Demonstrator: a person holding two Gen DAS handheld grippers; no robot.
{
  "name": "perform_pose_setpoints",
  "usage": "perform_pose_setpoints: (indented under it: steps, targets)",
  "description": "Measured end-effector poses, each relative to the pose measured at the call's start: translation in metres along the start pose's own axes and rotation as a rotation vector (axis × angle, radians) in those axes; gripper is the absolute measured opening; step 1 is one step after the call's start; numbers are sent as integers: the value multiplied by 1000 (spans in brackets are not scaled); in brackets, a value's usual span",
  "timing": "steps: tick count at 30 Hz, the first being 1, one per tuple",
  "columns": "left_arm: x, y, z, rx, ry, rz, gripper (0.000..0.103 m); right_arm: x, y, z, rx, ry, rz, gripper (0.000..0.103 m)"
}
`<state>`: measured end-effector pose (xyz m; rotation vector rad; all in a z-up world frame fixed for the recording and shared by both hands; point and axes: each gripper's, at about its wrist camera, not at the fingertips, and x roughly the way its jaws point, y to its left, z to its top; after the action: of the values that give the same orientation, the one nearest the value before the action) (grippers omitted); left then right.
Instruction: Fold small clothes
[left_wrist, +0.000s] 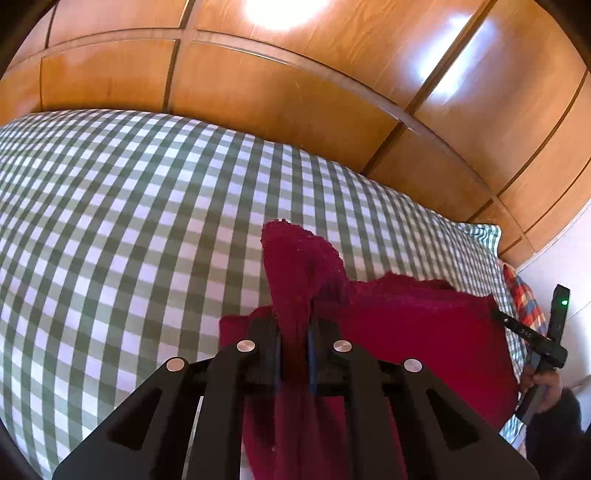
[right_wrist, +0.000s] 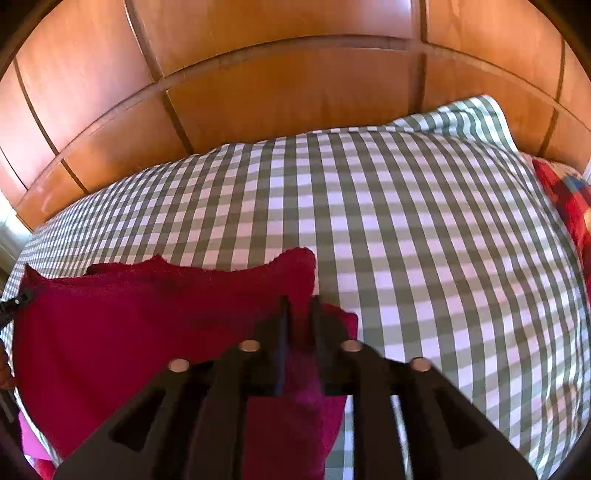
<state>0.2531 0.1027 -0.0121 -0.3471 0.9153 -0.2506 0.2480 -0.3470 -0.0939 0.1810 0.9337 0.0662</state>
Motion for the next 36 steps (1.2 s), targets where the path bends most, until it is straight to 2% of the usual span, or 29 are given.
perform_pose_setpoints:
  steps: [1,2,7,11,14,16,19,21,22,23,24,26,28,32,36]
  targets:
    - [-4,4,-4,-5,-4,-4,16,-6,-1,-4,1,-12,2,55]
    - [-9,7,-9,-10,-8,-5,16,-15,-3,-11,-3,-28,5,60]
    - [-58,24,-52,0,-34,-42,16,-56,-13,-58,12,-24,85,63]
    - [-98,29,-106,44,-32,-93,16,-85,-15,-102,30,3,154,65]
    - [-111,21,-147,107,0,-92,17,-101,-10,-132,16,29,194,67]
    - [-111,15,-166,131,21,-104,42,-105,-6,-147,6,48,204,68]
    - [-105,3,-181,188,18,-86,44,-99,-4,-159,16,66,188,68]
    - [-100,-2,-182,220,5,-71,44,-91,-1,-162,19,84,177,60]
    - [-95,-4,-182,243,3,-54,42,-88,0,-163,16,90,167,51]
    - [-91,-3,-181,248,9,-54,36,-86,1,-164,10,90,148,40]
    - [-87,-3,-180,251,28,-77,15,-85,2,-163,5,89,131,33]
    - [-89,-6,-179,288,31,-87,9,-87,1,-160,10,86,124,12]
    - [-99,-10,-178,327,16,-97,7,-98,0,-157,-7,65,113,8]
    - [-127,-6,-180,354,2,-150,7,-124,-5,-157,-43,39,92,7]
    - [-132,0,-203,365,58,-150,7,-123,-12,-184,-57,114,75,6]
